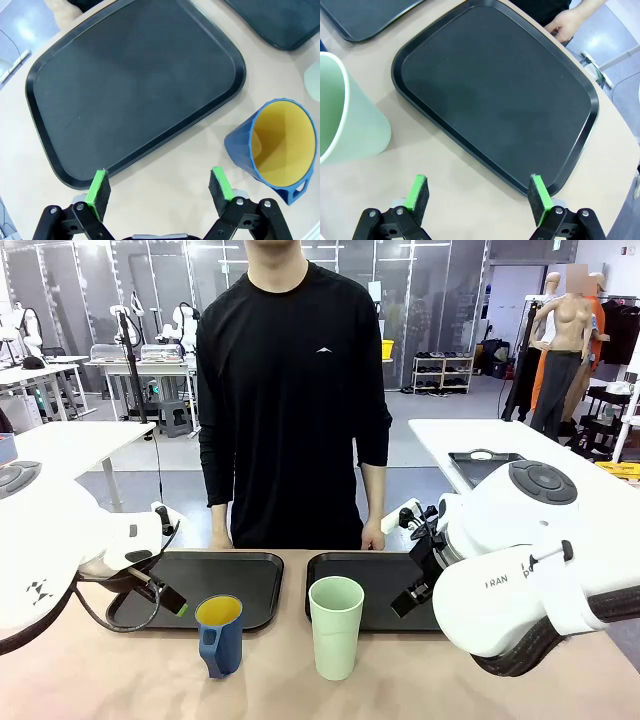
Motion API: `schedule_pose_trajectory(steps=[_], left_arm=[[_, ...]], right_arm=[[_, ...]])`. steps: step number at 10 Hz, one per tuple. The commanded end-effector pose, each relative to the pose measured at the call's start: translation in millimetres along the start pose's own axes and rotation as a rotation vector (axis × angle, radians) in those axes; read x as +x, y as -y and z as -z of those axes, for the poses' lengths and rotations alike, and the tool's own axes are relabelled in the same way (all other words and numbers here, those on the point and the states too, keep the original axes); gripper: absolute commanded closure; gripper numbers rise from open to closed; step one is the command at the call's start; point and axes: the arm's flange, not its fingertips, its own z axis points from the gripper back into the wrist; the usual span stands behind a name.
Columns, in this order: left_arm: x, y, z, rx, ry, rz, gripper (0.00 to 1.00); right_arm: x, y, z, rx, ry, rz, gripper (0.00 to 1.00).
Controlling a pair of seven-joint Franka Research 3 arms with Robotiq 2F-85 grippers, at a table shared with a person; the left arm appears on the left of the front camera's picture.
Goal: Sort and store the cups by type.
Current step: Pick up the Reusable plastic cup.
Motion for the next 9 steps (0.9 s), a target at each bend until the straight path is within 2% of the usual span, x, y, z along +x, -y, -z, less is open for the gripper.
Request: schedule_pose_trajectory(steps=[1,9], left_arm=[[-0.1,-0.3,0.0,0.0,0.0,-0.001,0.0],[0.0,0.0,0.0,0.0,0.0,0.0,0.0]], right_arm=[[0.0,0.1,0.0,0.001,0.0,0.003,0.0],[0.0,0.0,0.0,0.0,0.0,0.0,0.0]])
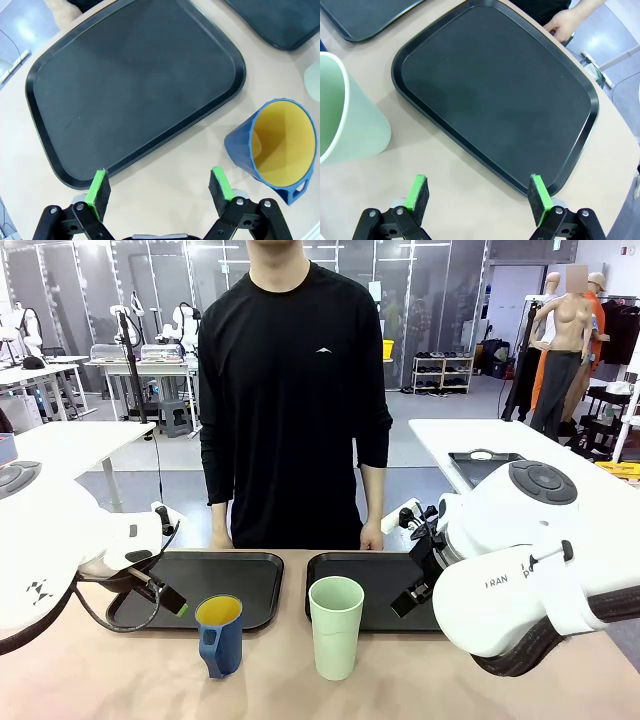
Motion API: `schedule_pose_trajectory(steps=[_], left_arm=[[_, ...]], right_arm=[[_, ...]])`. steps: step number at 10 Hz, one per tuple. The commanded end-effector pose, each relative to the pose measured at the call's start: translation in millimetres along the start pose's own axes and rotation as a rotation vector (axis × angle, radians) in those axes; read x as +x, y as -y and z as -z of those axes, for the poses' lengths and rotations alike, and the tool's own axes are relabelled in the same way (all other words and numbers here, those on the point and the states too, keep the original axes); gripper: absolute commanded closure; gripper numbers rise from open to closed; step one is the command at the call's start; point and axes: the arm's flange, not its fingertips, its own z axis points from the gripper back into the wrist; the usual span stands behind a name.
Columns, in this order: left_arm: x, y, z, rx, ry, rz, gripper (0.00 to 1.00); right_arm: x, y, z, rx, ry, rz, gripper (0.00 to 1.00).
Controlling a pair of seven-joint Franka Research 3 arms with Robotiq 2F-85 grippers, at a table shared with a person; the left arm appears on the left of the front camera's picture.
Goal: Sort and store the cups by type.
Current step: Pick up the Reusable plastic cup.
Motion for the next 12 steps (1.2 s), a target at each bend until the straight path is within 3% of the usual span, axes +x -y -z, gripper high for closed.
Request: schedule_pose_trajectory(steps=[1,3,7,12], left_arm=[[1.9,3.2,-7.8,0.027,-0.011,-0.024,0.0],[11.5,9.3,-46.0,0.04,0.041,-0.058,0.0],[36.1,25.1,-127.6,0.022,0.149,-0.115,0.0],[29.1,32.5,-149.5,0.038,0.192,-0.021,0.0]], right_arm=[[2.0,-8.1,-9.2,-0.016,-0.009,0.028,0.0],[15.9,-26.0,-52.1,-0.012,0.021,0.07,0.0],[46.3,-54.2,-152.2,-0.142,0.116,0.176,0.0],[47.4,-62.7,-180.3,-0.125,0.153,0.124,0.0]])
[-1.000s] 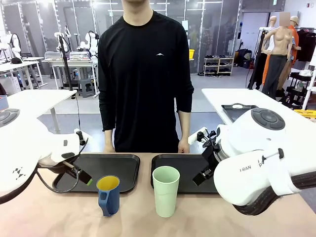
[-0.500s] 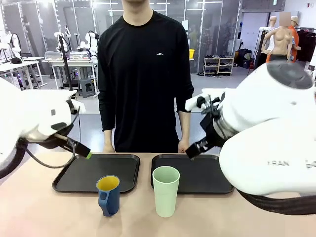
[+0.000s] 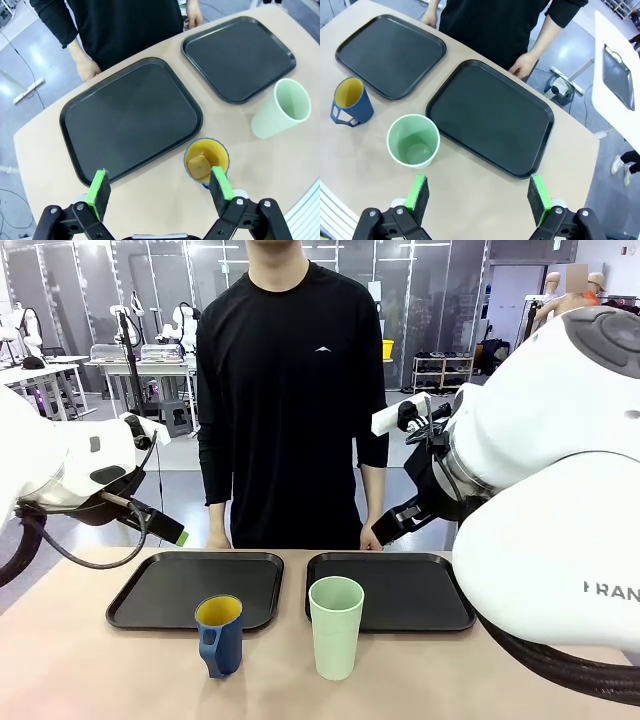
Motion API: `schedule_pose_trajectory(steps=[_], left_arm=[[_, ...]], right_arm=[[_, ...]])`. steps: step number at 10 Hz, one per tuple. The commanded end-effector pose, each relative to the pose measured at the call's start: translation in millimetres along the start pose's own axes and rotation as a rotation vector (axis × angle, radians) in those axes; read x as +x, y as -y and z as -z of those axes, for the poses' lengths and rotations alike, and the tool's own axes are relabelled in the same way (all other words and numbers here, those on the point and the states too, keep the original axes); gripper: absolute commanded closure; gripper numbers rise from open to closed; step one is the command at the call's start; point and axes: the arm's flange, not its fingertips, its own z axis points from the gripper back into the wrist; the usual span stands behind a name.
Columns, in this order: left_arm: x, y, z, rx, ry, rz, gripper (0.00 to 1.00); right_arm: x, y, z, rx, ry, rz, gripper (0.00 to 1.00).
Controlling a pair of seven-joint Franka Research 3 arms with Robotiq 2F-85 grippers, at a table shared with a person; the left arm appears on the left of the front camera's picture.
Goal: Sort and store the cups by type.
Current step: Pick up the Reusable plastic cup.
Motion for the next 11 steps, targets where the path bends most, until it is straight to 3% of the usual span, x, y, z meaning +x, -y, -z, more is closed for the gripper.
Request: schedule_pose_trajectory(steps=[1,5,9,11], left_arm=[[0.0,-0.2,0.3,-0.001,0.0,-0.009,0.0],[0.0,-0.1,0.1,0.0,0.0,-0.002,0.0],[-6.9,-75.3,67.7,-0.03,-0.121,-0.087,0.0],[-16.9,-129.1,118.0,-0.048,-0.16,-0.182,0.0]], right_arm=[[0.2,3.6,-0.3,-0.001,0.001,0.006,0.0],[0.3,3.0,-0.3,0.001,0.001,0.007,0.0],[8.3,81.0,52.4,0.05,-0.081,0.201,0.0],[3.8,121.9,83.6,0.064,-0.122,0.264,0.0]])
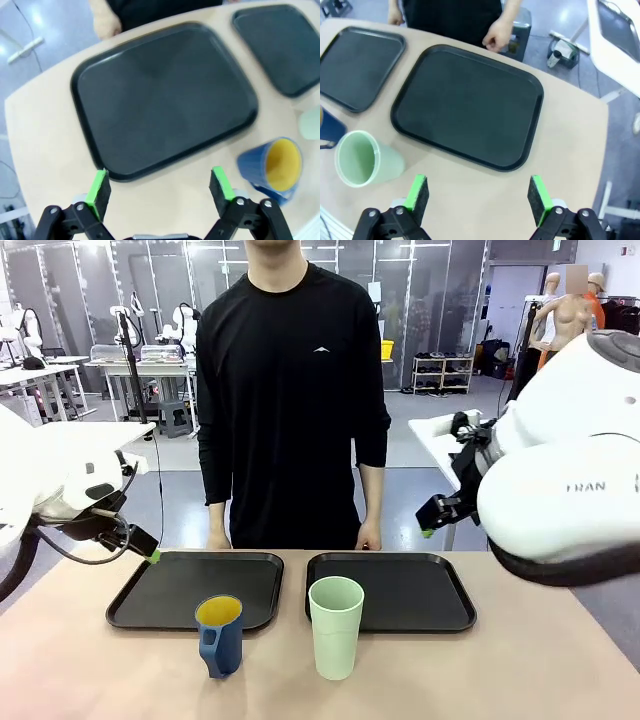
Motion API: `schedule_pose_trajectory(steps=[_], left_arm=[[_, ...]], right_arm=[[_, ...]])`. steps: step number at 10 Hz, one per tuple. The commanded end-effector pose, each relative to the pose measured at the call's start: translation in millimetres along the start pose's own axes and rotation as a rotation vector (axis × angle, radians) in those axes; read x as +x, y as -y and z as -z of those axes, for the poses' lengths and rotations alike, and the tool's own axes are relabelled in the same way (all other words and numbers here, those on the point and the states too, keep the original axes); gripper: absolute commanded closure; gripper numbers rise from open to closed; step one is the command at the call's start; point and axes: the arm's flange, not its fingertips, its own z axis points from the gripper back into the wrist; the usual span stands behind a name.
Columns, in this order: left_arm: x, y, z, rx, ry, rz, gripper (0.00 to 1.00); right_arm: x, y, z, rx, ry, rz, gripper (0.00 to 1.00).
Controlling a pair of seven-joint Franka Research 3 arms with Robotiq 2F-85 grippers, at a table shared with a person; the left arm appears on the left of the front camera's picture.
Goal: Sort and store the cups by type.
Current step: Pick up the Reusable plastic cup.
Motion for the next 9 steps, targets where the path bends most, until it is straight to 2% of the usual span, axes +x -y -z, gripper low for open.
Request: schedule_pose_trajectory(steps=[1,4,9], left_arm=[[20.9,-38.9,37.2,-0.051,-0.002,-0.068,0.0],[26.6,-68.6,52.1,0.021,0.0,-0.104,0.0],[26.4,-74.8,56.5,0.026,-0.007,-0.139,0.0]], right_arm=[[18.9,26.5,25.3,0.043,-0.04,0.028,0.0],[32.0,67.2,62.2,0.093,-0.107,0.093,0.0],[31.1,81.8,77.7,0.085,-0.15,0.157,0.0]])
